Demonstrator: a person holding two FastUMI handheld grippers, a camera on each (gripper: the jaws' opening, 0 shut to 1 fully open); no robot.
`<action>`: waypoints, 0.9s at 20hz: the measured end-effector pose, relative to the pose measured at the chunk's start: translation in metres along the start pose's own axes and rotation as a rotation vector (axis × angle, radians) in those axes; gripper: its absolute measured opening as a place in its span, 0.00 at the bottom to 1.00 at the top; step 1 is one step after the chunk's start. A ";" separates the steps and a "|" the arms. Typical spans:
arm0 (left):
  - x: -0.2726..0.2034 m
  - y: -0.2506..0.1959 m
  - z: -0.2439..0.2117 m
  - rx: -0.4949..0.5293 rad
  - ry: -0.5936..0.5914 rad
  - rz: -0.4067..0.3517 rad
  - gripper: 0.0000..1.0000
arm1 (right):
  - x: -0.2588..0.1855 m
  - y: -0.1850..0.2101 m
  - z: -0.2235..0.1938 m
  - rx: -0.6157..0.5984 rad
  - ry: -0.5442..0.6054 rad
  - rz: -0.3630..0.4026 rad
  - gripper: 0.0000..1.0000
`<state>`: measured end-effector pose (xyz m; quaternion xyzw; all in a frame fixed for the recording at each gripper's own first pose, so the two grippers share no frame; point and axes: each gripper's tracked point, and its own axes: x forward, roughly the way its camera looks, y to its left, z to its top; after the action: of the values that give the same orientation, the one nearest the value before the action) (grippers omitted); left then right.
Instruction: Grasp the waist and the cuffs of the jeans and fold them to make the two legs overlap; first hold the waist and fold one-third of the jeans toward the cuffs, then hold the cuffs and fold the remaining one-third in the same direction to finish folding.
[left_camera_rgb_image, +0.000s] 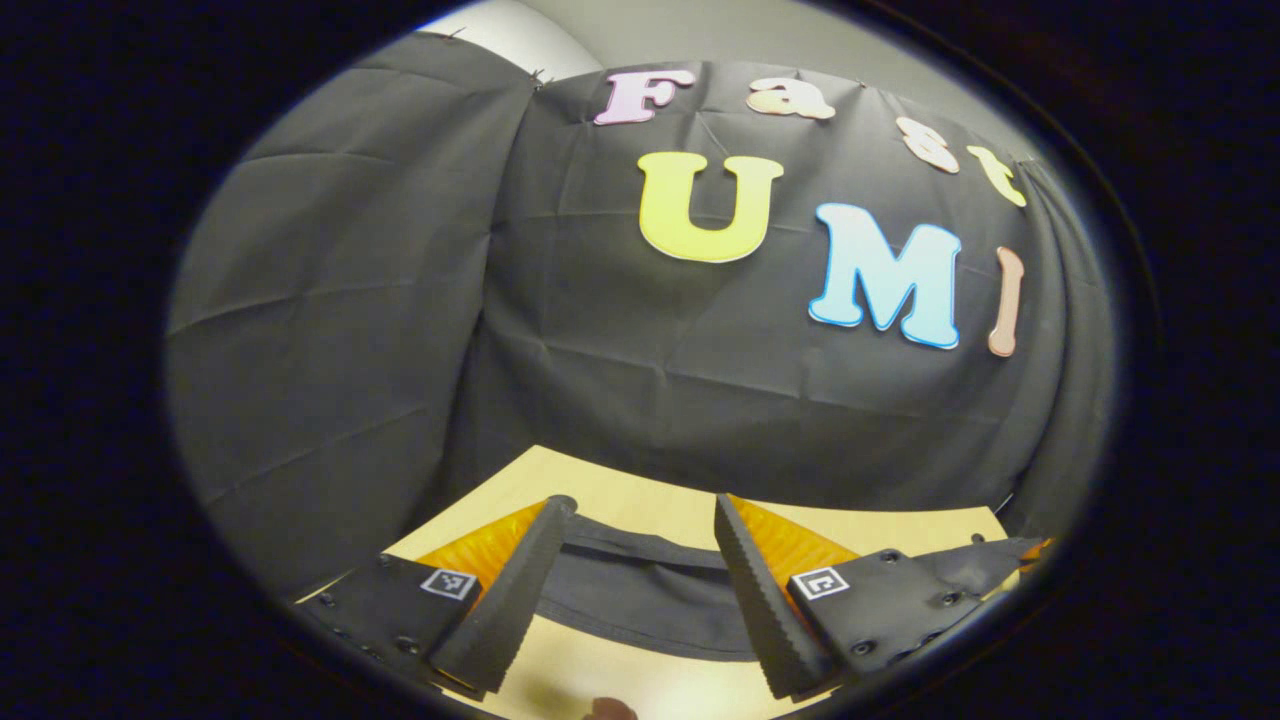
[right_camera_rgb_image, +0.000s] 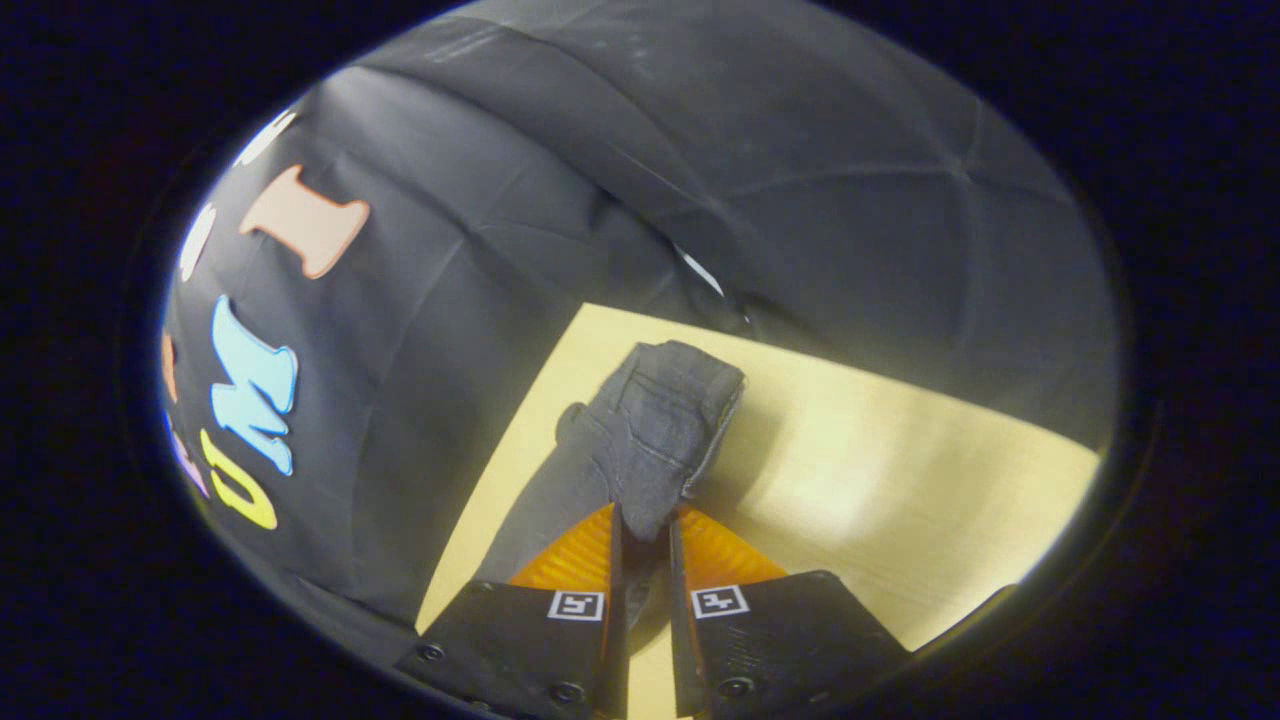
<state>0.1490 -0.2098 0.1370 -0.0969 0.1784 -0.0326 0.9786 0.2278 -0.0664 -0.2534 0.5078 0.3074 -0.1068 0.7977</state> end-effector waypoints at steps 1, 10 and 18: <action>-0.003 -0.007 0.001 0.006 -0.004 -0.019 0.98 | -0.027 0.010 0.018 -0.069 -0.065 0.032 0.10; -0.010 -0.009 0.006 0.013 0.002 -0.121 0.98 | -0.113 0.135 -0.023 -0.673 -0.357 0.157 0.16; -0.001 0.014 0.008 -0.022 0.010 -0.158 0.99 | -0.131 0.205 -0.142 -1.074 -0.365 0.277 0.10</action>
<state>0.1510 -0.1942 0.1414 -0.1212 0.1755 -0.1084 0.9710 0.1692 0.1336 -0.0643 0.0411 0.1068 0.0834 0.9899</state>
